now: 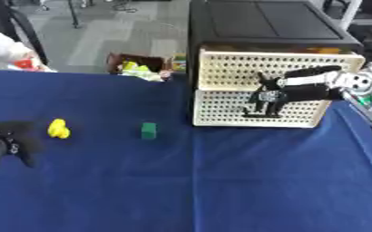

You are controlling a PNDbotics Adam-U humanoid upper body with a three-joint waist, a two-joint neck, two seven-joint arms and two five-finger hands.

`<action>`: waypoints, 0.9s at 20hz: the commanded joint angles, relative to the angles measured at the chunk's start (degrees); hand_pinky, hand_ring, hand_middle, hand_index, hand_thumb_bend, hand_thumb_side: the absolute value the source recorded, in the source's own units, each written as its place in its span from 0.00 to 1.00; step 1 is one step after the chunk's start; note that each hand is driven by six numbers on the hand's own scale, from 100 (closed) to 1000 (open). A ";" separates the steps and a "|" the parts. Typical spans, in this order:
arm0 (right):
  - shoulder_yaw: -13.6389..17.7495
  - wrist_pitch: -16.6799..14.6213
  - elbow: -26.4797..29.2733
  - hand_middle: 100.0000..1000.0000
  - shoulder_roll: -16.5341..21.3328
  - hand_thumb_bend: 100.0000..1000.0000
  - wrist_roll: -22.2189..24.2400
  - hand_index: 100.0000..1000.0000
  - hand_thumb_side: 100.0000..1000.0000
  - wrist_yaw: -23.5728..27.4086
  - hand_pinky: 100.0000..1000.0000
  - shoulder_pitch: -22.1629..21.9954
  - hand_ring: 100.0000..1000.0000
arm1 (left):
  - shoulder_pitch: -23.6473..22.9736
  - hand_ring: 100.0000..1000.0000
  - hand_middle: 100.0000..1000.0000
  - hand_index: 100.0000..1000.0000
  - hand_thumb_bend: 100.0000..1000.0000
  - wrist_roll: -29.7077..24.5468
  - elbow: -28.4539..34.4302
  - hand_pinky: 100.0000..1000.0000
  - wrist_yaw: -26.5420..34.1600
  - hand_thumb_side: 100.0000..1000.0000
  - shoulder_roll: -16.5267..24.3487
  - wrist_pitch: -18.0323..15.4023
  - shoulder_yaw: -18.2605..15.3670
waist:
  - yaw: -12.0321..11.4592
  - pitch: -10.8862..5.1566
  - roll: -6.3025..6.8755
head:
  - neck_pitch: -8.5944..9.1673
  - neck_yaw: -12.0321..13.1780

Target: Pick up objects from table and place into drawer.

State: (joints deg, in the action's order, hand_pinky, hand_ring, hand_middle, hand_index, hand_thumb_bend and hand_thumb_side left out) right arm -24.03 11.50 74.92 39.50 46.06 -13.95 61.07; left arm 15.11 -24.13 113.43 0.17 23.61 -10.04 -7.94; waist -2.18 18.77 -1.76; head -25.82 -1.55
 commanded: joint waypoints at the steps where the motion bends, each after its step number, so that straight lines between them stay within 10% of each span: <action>1: 1.16 -0.71 -0.58 0.74 0.75 0.00 -0.23 0.89 1.00 -0.89 0.79 1.44 0.72 | 0.19 0.61 0.49 0.82 0.00 -0.20 1.16 0.45 -0.33 0.89 0.42 -0.02 -0.73 | -0.03 -0.93 0.09 | 0.79 0.05; 11: 1.12 -2.02 -0.69 0.72 0.48 0.00 0.14 0.88 1.00 -1.34 0.78 1.24 0.71 | 0.02 0.61 0.49 0.82 0.00 -0.89 1.16 0.45 -0.47 0.90 0.16 0.07 -0.73 | 0.00 -0.88 0.01 | 0.87 0.24; 18: 3.26 -4.28 18.20 0.68 9.38 0.00 2.73 0.85 1.00 4.09 0.76 -6.79 0.67 | -0.23 0.59 0.49 0.82 0.00 -0.22 1.16 0.45 -0.26 0.88 0.38 -0.11 -1.36 | 0.32 -1.16 -0.18 | -0.05 1.31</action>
State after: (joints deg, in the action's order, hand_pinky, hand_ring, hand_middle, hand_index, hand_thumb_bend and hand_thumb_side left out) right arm -22.28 7.62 88.77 45.25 48.49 -11.15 53.55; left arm 14.62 -24.63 113.43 -0.01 23.12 -10.06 -8.57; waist -1.87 18.81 -2.02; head -25.67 -0.55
